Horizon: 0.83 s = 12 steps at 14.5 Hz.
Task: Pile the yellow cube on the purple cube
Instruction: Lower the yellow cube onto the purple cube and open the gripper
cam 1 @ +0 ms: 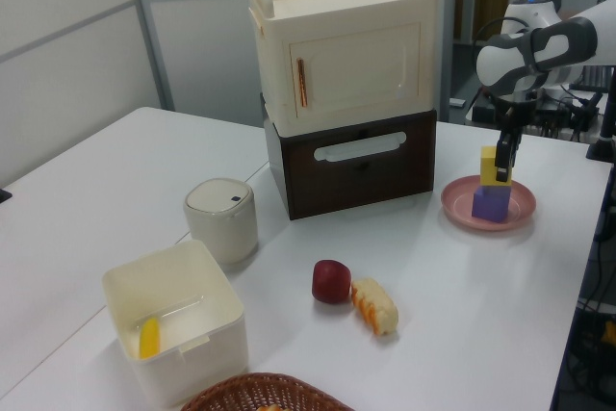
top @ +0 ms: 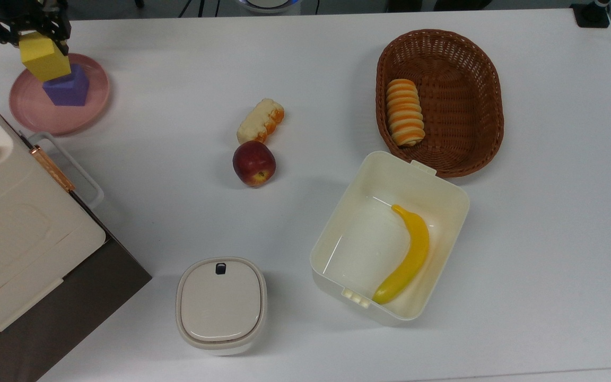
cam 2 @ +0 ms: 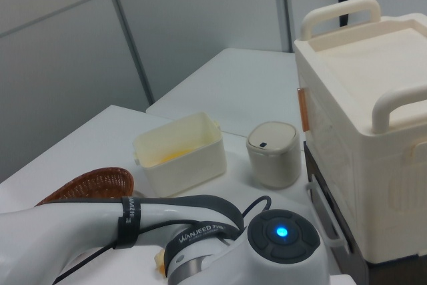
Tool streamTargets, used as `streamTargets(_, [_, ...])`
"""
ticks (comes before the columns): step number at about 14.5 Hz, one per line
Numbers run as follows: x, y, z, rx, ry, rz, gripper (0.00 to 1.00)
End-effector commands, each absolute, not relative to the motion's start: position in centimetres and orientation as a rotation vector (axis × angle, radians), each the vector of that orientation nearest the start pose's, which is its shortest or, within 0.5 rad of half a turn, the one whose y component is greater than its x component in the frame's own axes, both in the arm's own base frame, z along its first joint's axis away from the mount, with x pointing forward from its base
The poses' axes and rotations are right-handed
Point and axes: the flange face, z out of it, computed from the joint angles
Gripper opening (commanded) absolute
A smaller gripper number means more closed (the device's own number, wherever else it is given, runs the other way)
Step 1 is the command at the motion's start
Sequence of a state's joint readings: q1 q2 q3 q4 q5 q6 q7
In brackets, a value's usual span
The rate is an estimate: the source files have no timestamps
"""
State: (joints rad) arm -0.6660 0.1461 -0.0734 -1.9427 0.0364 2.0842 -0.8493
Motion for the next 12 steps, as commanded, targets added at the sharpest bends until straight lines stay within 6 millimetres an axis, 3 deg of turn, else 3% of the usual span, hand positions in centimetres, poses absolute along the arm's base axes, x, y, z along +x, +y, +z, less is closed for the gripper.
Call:
streamTargets(1, [43.4,-38.9,40.9,-3.088,-0.16,-0.016,1.0])
streamTargets(6, [43.5,-38.6,41.7,-3.085,-0.169,-0.016,1.0])
streamTargets(10, [45.0,-38.3,46.7,-3.081,-0.215,0.001,1.0])
streamTargets(12, [46.5,-36.1,48.1,-3.069,-0.237,0.014,1.0])
